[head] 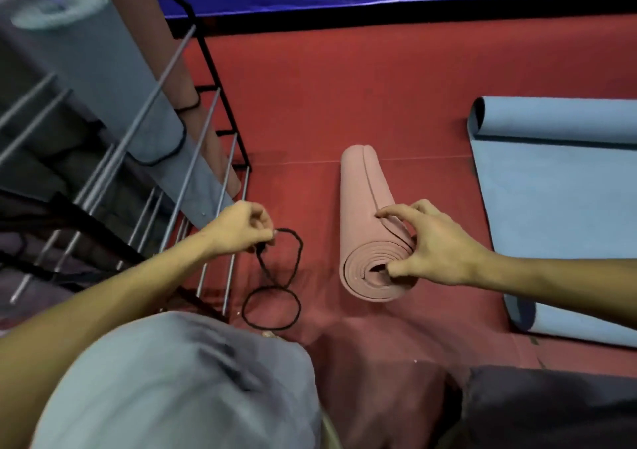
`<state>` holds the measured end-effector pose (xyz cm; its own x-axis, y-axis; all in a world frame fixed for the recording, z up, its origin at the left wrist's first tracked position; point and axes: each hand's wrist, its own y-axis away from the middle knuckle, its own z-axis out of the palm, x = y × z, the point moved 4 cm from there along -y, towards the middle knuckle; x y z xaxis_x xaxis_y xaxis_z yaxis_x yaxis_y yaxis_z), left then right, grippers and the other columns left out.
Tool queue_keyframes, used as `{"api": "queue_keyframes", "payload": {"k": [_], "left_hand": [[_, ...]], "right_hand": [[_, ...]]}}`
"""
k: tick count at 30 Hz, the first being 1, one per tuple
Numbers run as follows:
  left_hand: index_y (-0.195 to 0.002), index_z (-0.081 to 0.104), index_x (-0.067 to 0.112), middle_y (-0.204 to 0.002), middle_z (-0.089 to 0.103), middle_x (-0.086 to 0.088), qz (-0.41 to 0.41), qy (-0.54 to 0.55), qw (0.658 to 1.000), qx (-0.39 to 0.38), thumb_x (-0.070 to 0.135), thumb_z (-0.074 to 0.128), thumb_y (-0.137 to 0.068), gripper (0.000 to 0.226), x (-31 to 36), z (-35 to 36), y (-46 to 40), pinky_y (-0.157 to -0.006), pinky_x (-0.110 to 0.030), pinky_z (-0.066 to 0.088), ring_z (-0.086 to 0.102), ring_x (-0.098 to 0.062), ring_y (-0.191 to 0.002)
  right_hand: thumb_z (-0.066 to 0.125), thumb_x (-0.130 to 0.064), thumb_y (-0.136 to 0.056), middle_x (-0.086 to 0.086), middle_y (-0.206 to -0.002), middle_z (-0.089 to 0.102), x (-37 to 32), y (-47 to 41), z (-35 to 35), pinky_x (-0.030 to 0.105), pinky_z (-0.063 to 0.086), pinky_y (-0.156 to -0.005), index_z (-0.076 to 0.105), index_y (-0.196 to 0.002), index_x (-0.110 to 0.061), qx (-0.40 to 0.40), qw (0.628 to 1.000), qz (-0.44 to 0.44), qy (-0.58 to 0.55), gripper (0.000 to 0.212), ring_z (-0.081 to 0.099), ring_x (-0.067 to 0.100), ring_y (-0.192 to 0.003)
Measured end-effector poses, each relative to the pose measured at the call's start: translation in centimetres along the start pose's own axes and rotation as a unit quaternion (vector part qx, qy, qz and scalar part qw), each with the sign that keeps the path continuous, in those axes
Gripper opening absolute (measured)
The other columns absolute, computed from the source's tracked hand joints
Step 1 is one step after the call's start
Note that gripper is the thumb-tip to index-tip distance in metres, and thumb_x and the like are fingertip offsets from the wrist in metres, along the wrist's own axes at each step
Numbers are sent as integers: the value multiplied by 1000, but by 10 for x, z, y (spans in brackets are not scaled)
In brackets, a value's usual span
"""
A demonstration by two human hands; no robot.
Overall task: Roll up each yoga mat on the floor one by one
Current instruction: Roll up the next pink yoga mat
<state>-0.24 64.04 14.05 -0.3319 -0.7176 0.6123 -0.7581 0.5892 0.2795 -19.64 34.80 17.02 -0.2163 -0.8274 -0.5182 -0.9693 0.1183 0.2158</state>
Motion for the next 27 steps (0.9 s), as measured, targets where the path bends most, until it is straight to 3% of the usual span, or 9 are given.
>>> {"api": "queue_keyframes", "payload": {"k": [5, 8, 11, 14, 15, 17, 20, 24, 27], "left_hand": [[-86, 71, 12, -71, 76, 0, 130, -38, 990, 29, 19, 81, -92, 13, 125, -58, 13, -65, -31, 59, 73, -14, -65], [-86, 71, 14, -72, 76, 3, 192, -54, 978, 53, 19, 80, -91, 11, 197, -74, 30, -63, -24, 54, 67, -6, -61], [-91, 70, 17, -83, 77, 8, 254, -78, 962, 60, 25, 77, -93, 11, 251, -72, 54, -68, -19, 50, 69, 0, -71], [-99, 65, 17, -96, 76, 7, 308, -81, 948, -1, 28, 70, -100, 12, 278, -57, 77, -75, -24, 54, 72, -4, -83], [-101, 63, 19, -99, 74, 8, 327, -87, 941, -7, 28, 68, -101, 11, 281, -52, 85, -78, -30, 56, 72, -6, -85], [-105, 60, 22, -101, 71, 9, 355, -85, 931, 14, 28, 65, -103, 8, 279, -47, 93, -81, -40, 57, 71, -10, -86], [-108, 58, 28, -105, 68, 11, 365, -73, 927, 53, 32, 62, -103, 8, 269, -50, 90, -84, -46, 57, 70, -13, -92], [-109, 58, 32, -108, 57, 10, 371, -95, 919, 93, 36, 62, -102, 9, 265, -70, 74, -88, -47, 55, 66, -9, -95], [-110, 59, 31, -103, 54, 7, 385, -96, 911, 108, 37, 61, -103, 9, 262, -76, 71, -86, -41, 53, 58, -13, -92]], "right_hand": [[84, -67, -59, -3, -119, 47, -26, 22, -35, 40, 49, -95, 44, -149, -46, -32, 997, 1, 72, 101, 54, 22, -109], [86, -63, -57, -1, -122, 63, -46, 43, -67, 42, 52, -96, 42, -153, -35, -5, 998, -4, 65, 109, 62, 24, -114], [88, -58, -52, -1, -98, 75, -60, 71, -97, 40, 58, -85, 4, -163, -24, 21, 999, 24, -10, 143, 71, 18, -88], [91, -46, -58, 3, -84, 75, -66, 95, -117, 33, 58, -69, -16, -162, -34, 39, 995, 39, -83, 150, 73, 16, -74], [90, -49, -55, 1, -85, 74, -70, 98, -123, 32, 56, -67, -10, -163, -39, 51, 994, 34, -91, 147, 72, 17, -75], [83, -59, -48, -5, -92, 71, -74, 95, -137, 31, 53, -73, 22, -160, -40, 79, 994, 19, -77, 130, 67, 16, -85], [77, -66, -45, -13, -93, 66, -77, 77, -156, 34, 58, -78, 66, -125, -37, 104, 992, 26, -69, 85, 68, 16, -91], [77, -70, -48, -13, -84, 62, -88, 51, -170, 31, 50, -71, 68, -109, -34, 118, 991, 17, -66, 71, 64, 18, -84], [91, -49, -64, -5, -81, 65, -96, 40, -165, 28, 50, -57, 63, -108, -32, 78, 990, 4, -120, 54, 64, 15, -69]]}}
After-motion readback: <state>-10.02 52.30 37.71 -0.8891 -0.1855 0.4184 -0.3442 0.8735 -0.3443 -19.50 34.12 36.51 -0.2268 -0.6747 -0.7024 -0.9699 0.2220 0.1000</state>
